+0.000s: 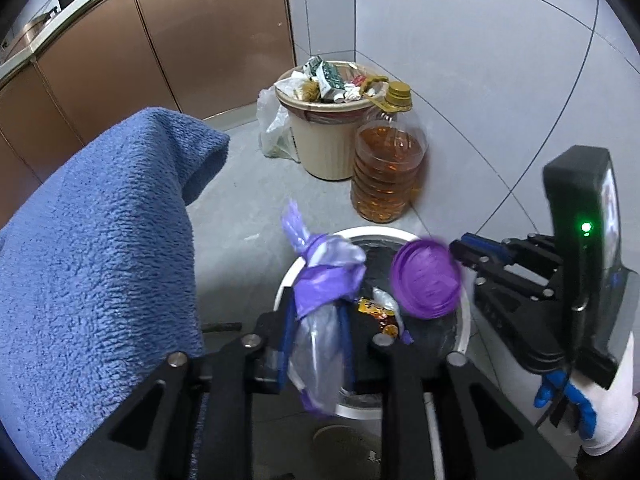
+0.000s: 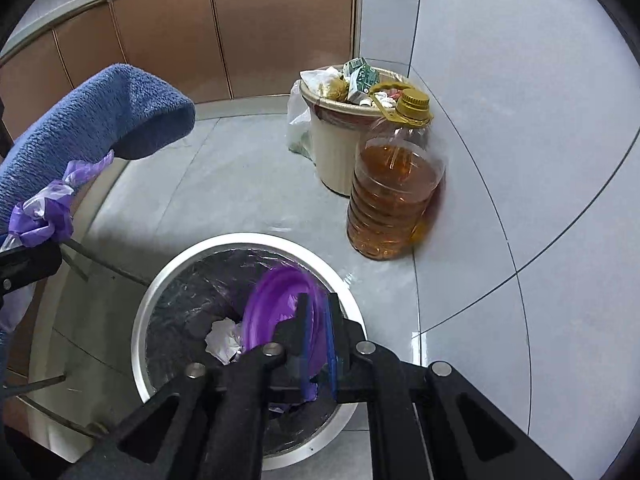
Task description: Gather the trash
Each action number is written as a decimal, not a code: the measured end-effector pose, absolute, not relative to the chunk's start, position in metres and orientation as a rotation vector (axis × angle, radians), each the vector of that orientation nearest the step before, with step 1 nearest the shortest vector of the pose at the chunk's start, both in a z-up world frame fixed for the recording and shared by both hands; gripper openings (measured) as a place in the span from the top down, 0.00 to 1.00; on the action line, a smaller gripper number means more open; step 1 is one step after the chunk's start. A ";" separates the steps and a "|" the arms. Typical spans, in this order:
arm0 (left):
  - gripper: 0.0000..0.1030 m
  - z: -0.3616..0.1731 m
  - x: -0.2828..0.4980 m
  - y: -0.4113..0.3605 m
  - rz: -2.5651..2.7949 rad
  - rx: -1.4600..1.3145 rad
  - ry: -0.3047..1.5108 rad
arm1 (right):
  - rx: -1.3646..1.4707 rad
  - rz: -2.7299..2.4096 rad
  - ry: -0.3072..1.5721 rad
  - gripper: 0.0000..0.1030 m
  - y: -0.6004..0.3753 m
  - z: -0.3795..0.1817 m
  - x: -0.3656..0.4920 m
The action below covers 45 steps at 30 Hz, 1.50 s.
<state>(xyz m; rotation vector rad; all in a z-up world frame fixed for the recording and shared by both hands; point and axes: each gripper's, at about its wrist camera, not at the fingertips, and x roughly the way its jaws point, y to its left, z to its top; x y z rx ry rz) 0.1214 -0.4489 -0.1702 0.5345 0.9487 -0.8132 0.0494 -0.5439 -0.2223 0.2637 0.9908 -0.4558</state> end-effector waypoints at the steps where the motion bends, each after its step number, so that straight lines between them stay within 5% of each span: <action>1: 0.66 -0.170 0.121 -0.448 -0.823 0.524 0.952 | 0.261 -0.460 0.994 0.80 -0.543 -0.223 0.050; 2: 0.61 -0.169 0.121 -0.447 -0.827 0.515 0.952 | 0.257 -0.465 0.997 0.73 -0.543 -0.224 0.050; 9: 0.58 -0.157 0.117 -0.441 -0.858 0.473 0.948 | 0.261 -0.486 0.985 0.68 -0.543 -0.218 0.041; 20: 0.52 -0.100 0.102 -0.397 -0.785 0.419 0.821 | 0.267 -0.441 0.857 0.43 -0.517 -0.159 0.022; 35: 0.50 -0.048 0.085 -0.239 -0.491 0.384 0.667 | 0.187 -0.219 0.650 0.21 -0.400 -0.062 0.024; 45: 0.39 -0.007 0.066 -0.130 -0.280 0.248 0.558 | 0.120 -0.125 0.562 0.03 -0.322 -0.016 0.018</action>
